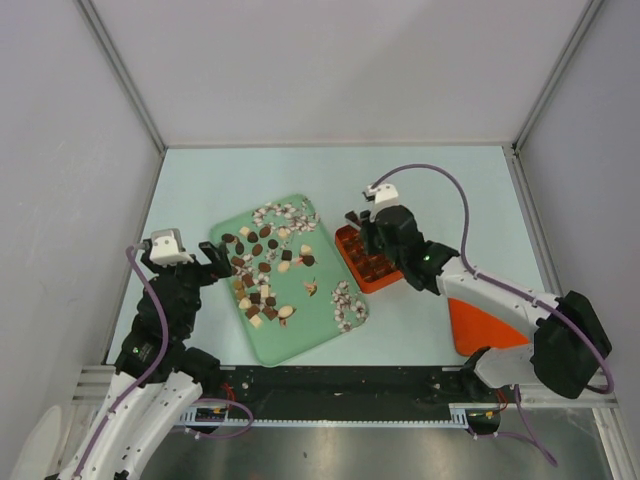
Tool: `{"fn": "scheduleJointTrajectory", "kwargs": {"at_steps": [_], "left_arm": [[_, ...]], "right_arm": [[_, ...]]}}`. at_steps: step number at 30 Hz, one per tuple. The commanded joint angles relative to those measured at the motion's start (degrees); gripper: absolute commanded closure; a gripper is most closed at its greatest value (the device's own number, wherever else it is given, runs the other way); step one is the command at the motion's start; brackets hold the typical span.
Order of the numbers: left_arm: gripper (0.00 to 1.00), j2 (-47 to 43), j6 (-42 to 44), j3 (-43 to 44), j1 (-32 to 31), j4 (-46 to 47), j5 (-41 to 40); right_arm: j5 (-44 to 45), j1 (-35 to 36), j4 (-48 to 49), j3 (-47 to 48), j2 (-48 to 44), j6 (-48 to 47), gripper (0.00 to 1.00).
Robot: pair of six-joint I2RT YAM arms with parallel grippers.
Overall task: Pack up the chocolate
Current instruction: Place the fake chocolate in the packing box.
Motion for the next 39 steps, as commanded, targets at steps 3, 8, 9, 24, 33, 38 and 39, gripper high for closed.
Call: {"fn": "scheduleJointTrajectory", "kwargs": {"at_steps": [3, 8, 9, 24, 33, 38, 39], "left_arm": [[0.05, -0.68, 1.06, -0.25, 0.56, 1.75, 1.05], [0.04, -0.51, 1.15, -0.25, 0.56, 1.83, 1.14], [0.05, -0.59, 1.15, -0.34, 0.56, 1.92, 1.14], [0.04, -0.59, 1.32, -0.34, 0.65, 2.01, 1.32], [0.05, -0.68, 1.32, -0.43, 0.65, 1.83, 1.23], [0.04, -0.68, 1.32, -0.43, 0.56, 1.75, 1.14], [0.04, -0.77, 1.32, -0.43, 0.56, 1.83, 1.14]], "right_arm": [[-4.66, -9.95, 2.07, -3.27, -1.39, 2.04, 0.81], [-6.86, -13.47, 4.52, -3.36, 1.07, 2.39, 0.81], [-7.21, -14.0, 4.89, -3.36, 1.86, 2.57, 0.81], [-7.74, -15.94, 9.19, -6.25, 7.75, 3.18, 0.8], [-7.04, -16.2, 12.01, -7.22, 8.37, 2.57, 0.69], [-6.6, -16.29, 10.96, -7.75, 6.27, 2.65, 0.63], [-6.6, -16.29, 10.78, -7.66, 5.74, 2.65, 0.62]]}}
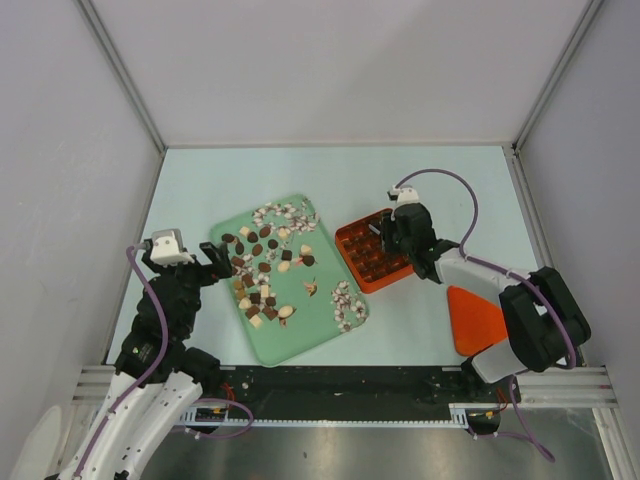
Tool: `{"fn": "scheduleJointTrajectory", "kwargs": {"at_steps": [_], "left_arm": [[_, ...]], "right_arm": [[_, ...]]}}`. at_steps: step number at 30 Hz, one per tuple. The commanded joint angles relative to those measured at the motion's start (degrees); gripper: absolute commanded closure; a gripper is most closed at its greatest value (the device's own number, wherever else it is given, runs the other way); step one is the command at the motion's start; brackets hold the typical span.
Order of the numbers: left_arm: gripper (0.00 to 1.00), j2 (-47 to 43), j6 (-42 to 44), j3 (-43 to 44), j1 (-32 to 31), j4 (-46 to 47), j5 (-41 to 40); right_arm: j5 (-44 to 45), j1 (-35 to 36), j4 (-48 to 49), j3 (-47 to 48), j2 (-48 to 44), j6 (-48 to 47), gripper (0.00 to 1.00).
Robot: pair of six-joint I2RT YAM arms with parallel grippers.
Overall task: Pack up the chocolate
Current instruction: Place the fake chocolate in the packing box.
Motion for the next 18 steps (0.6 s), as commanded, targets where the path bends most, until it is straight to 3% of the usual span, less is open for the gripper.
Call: {"fn": "scheduleJointTrajectory", "kwargs": {"at_steps": [1, 12, 18], "left_arm": [[0.05, -0.42, 1.32, -0.36, 0.63, 1.79, 0.24], [0.04, -0.77, 1.06, -0.36, 0.63, 1.53, 0.15], [0.04, -0.86, 1.06, -0.36, 0.54, 1.53, 0.07]], "right_arm": [[1.2, -0.23, 1.25, -0.52, -3.25, -0.03, 0.62], [0.76, -0.05, 0.46, -0.52, -4.13, -0.3, 0.55], [0.24, 1.44, -0.85, -0.52, -8.61, -0.91, 0.71]]}}
